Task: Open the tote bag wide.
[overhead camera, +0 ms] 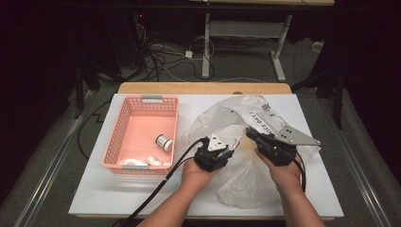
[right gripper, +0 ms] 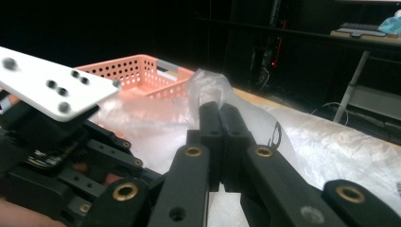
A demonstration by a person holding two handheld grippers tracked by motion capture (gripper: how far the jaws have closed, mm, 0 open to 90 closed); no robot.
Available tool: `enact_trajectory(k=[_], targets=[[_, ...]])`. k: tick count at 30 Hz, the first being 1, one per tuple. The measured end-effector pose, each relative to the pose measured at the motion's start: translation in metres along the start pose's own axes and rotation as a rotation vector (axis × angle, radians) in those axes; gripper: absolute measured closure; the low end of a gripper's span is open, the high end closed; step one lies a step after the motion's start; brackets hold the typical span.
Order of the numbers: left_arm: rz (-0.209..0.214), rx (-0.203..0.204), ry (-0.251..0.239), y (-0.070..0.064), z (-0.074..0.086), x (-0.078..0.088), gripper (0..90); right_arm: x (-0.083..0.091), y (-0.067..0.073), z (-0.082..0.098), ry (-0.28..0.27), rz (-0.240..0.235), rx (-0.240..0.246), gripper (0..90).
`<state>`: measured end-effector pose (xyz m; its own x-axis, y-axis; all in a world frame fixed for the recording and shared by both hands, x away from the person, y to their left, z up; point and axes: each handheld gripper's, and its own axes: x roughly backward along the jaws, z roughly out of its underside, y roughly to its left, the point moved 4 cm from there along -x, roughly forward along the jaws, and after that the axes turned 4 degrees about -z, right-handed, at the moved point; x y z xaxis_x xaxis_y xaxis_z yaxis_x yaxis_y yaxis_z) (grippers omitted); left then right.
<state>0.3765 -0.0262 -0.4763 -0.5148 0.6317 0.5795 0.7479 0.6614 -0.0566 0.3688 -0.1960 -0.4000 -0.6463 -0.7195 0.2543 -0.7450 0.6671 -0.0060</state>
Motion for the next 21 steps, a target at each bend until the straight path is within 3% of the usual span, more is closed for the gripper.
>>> enact_trajectory(k=[4,12,21], targets=[[0.002,0.002,0.0,-0.001,-0.006,-0.009,68.6,0.002,-0.002,-0.004,-0.019,0.001,-0.001,90.0],[-0.035,0.0,0.03,-0.001,-0.01,-0.033,68.6,0.003,-0.002,-0.009,-0.041,-0.004,-0.007,90.0],[-0.039,0.045,0.027,0.005,-0.01,-0.048,68.5,0.005,-0.004,-0.009,-0.044,-0.005,-0.014,90.0]])
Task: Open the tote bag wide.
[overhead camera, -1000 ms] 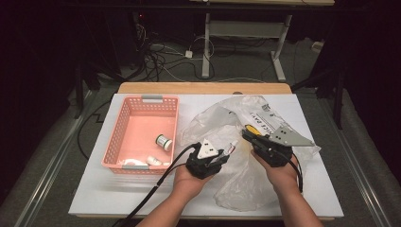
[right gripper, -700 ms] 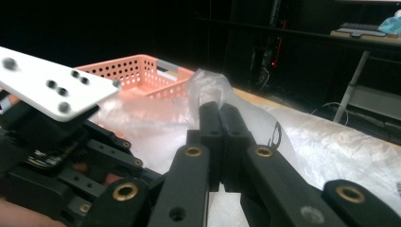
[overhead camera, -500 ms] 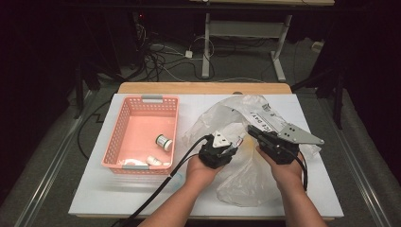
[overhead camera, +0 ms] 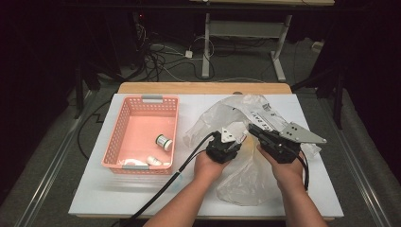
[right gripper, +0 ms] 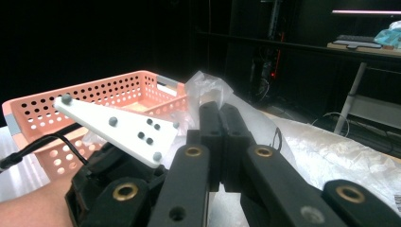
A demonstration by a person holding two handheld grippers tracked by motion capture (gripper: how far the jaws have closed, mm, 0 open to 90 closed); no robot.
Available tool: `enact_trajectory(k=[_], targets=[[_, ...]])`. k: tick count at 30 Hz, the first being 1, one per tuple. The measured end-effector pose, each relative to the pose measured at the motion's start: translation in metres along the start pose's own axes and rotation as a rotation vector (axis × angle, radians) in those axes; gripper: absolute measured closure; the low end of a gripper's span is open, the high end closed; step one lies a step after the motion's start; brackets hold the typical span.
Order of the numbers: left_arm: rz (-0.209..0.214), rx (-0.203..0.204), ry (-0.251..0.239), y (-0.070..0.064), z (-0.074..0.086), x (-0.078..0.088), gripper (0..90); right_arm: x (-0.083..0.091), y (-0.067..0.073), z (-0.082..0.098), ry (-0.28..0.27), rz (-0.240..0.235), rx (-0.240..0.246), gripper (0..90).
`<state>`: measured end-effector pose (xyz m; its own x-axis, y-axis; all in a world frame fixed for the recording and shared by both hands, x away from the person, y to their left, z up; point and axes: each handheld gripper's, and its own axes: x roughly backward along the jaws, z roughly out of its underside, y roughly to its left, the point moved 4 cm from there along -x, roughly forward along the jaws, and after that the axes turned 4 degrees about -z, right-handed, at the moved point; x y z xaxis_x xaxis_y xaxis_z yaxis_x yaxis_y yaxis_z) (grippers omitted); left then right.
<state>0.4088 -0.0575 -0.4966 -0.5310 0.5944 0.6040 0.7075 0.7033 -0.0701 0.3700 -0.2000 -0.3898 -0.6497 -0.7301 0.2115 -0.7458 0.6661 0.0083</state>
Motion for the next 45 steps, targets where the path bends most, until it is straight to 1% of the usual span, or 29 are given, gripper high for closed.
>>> enact_trajectory(k=[3,7,10,12,13,15,18,20,22,28,31,32,34,37,39,40,45], targets=[[-0.008,0.005,0.004,0.001,-0.001,-0.005,68.5,0.0,0.0,0.0,0.001,-0.001,0.003,90.0],[-0.006,0.01,0.005,0.001,-0.003,-0.008,67.6,0.0,-0.001,0.0,0.002,0.0,0.003,90.0],[0.016,0.02,-0.001,0.0,-0.004,-0.005,59.5,0.001,-0.002,0.0,0.0,0.002,-0.001,90.0],[0.029,0.005,-0.006,-0.003,-0.004,-0.002,57.9,0.002,-0.002,0.001,0.002,0.001,-0.007,90.0],[0.032,0.001,-0.011,-0.004,-0.004,0.001,57.0,0.002,-0.002,0.002,0.002,0.0,-0.003,90.0],[0.043,0.007,-0.021,-0.005,-0.003,0.005,56.6,0.003,-0.002,0.003,0.007,-0.002,0.0,90.0],[0.062,0.004,-0.02,-0.008,0.0,0.013,52.7,0.003,-0.002,0.004,0.01,-0.001,-0.002,90.0],[0.083,0.013,-0.032,-0.01,0.003,0.018,52.4,0.003,-0.002,0.005,0.015,0.001,-0.003,90.0],[0.097,0.017,-0.034,-0.013,0.006,0.024,49.6,0.003,-0.002,0.005,0.015,0.001,-0.005,90.0],[0.143,0.01,-0.047,-0.02,0.016,0.041,43.6,0.005,-0.003,0.007,0.021,0.005,-0.007,90.0],[0.152,0.0,-0.055,-0.021,0.021,0.05,43.2,0.005,-0.002,0.007,0.024,0.003,0.0,90.0],[0.155,0.0,-0.057,-0.022,0.023,0.053,40.7,0.005,-0.002,0.007,0.024,0.003,-0.001,90.0],[0.157,-0.008,-0.059,-0.021,0.026,0.059,39.5,0.004,-0.001,0.008,0.029,0.002,0.001,90.0],[0.152,-0.01,-0.063,-0.02,0.031,0.07,33.7,0.005,-0.001,0.009,0.033,0.003,-0.004,90.0],[0.148,0.005,-0.06,-0.018,0.034,0.078,27.3,0.005,-0.001,0.009,0.033,0.004,-0.001,90.0],[0.153,0.013,-0.062,-0.018,0.035,0.081,25.2,0.005,-0.001,0.009,0.034,0.005,0.0,90.0],[0.145,0.012,-0.069,-0.016,0.041,0.099,18.2,0.006,-0.001,0.009,0.029,0.01,0.002,90.0]])
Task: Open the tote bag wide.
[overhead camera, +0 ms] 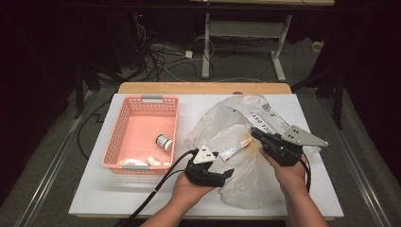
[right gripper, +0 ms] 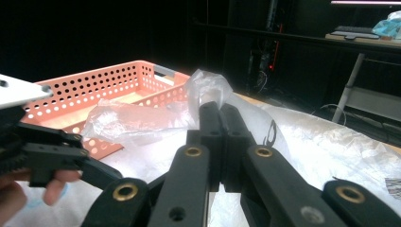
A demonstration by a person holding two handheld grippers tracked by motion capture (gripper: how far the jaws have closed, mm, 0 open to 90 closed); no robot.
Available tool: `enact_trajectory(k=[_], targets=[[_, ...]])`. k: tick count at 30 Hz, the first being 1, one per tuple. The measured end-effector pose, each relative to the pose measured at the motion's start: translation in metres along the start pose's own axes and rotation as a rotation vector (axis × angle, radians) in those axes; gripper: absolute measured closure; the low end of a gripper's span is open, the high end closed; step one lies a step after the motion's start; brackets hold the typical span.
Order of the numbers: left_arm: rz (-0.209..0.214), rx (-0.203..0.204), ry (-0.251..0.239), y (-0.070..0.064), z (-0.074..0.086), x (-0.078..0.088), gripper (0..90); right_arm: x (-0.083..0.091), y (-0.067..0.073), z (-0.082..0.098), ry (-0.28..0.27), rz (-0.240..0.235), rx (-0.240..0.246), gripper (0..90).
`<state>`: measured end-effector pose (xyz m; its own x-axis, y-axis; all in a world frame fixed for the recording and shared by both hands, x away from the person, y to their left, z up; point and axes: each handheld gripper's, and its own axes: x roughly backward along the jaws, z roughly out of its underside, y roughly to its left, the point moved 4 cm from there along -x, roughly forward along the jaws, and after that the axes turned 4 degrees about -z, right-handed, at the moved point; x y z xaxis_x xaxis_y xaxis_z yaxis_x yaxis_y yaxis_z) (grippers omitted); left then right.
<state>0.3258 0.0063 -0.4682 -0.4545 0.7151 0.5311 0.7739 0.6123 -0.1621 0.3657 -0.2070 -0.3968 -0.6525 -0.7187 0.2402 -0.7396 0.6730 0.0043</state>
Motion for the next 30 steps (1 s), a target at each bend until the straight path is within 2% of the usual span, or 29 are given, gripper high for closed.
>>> enact_trajectory(k=[4,6,12,15,22,30], targets=[[-0.001,-0.022,0.009,-0.001,0.002,0.013,14.2,0.001,0.0,0.0,-0.002,0.0,0.0,90.0],[-0.013,-0.033,0.019,-0.002,0.004,0.02,9.4,0.001,0.0,-0.001,-0.005,0.002,-0.003,90.0],[-0.035,-0.006,0.028,0.004,0.008,0.036,0.0,0.002,0.0,-0.001,-0.003,0.004,-0.002,90.0],[-0.037,-0.007,0.025,0.006,0.008,0.045,0.0,0.002,0.001,-0.001,-0.002,0.006,-0.001,90.0],[-0.077,-0.013,0.018,0.016,0.012,0.07,0.0,0.002,0.0,-0.001,-0.003,0.007,0.0,90.0],[-0.122,0.026,0.011,0.038,0.02,0.092,0.0,0.002,0.0,0.0,0.002,0.008,0.002,90.0]])
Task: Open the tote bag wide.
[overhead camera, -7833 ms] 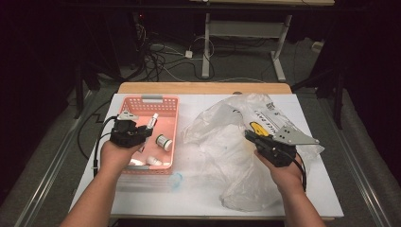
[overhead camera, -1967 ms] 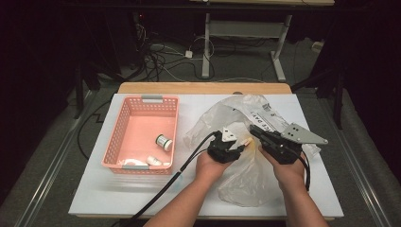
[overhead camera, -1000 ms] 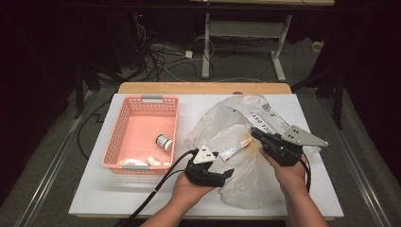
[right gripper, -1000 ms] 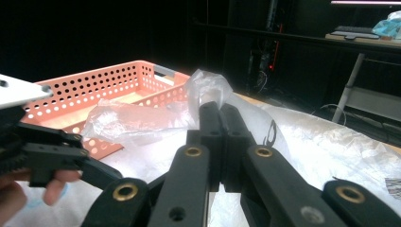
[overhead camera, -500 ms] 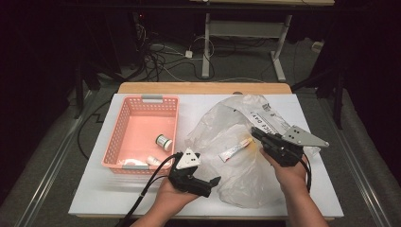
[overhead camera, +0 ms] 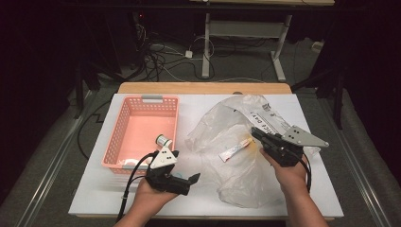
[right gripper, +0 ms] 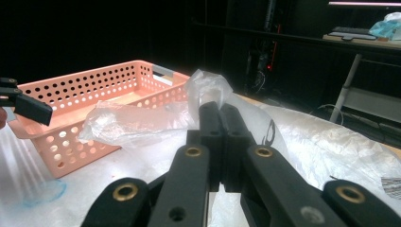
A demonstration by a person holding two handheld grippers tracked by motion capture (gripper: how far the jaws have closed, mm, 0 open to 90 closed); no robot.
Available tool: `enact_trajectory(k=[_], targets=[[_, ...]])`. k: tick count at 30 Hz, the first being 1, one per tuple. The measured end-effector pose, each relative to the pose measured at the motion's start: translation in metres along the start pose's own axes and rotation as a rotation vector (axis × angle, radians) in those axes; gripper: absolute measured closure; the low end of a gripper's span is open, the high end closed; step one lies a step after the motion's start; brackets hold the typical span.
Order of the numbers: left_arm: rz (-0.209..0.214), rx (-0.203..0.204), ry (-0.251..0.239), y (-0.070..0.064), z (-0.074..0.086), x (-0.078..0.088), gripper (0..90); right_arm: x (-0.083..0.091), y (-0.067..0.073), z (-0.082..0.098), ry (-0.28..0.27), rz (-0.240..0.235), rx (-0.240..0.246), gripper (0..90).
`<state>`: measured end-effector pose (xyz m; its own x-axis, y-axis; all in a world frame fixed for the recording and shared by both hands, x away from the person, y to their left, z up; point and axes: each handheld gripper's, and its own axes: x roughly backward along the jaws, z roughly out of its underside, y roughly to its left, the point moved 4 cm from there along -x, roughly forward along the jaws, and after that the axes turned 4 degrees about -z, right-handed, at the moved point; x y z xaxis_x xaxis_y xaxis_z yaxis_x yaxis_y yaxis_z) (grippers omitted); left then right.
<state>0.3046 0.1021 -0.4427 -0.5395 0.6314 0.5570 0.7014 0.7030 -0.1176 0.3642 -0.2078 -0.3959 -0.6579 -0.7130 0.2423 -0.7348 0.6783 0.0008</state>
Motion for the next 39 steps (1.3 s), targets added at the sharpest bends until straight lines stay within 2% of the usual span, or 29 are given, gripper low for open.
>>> enact_trajectory(k=[6,18,22,32,39], targets=[[-0.053,0.031,-0.005,0.021,0.008,0.01,0.0,0.0,-0.001,0.0,-0.002,-0.002,-0.003,90.0],[-0.115,0.109,-0.011,0.062,0.02,0.028,0.0,0.002,-0.001,0.0,-0.005,-0.002,0.001,90.0],[-0.148,0.12,0.001,0.073,0.024,0.031,0.0,0.002,-0.001,0.0,-0.004,0.0,-0.001,90.0],[-0.191,0.149,-0.004,0.09,0.029,0.043,0.0,0.002,-0.003,0.001,-0.004,0.002,-0.003,90.0],[-0.201,0.173,-0.009,0.098,0.031,0.047,0.0,0.002,-0.002,0.001,0.0,0.001,-0.006,90.0]])
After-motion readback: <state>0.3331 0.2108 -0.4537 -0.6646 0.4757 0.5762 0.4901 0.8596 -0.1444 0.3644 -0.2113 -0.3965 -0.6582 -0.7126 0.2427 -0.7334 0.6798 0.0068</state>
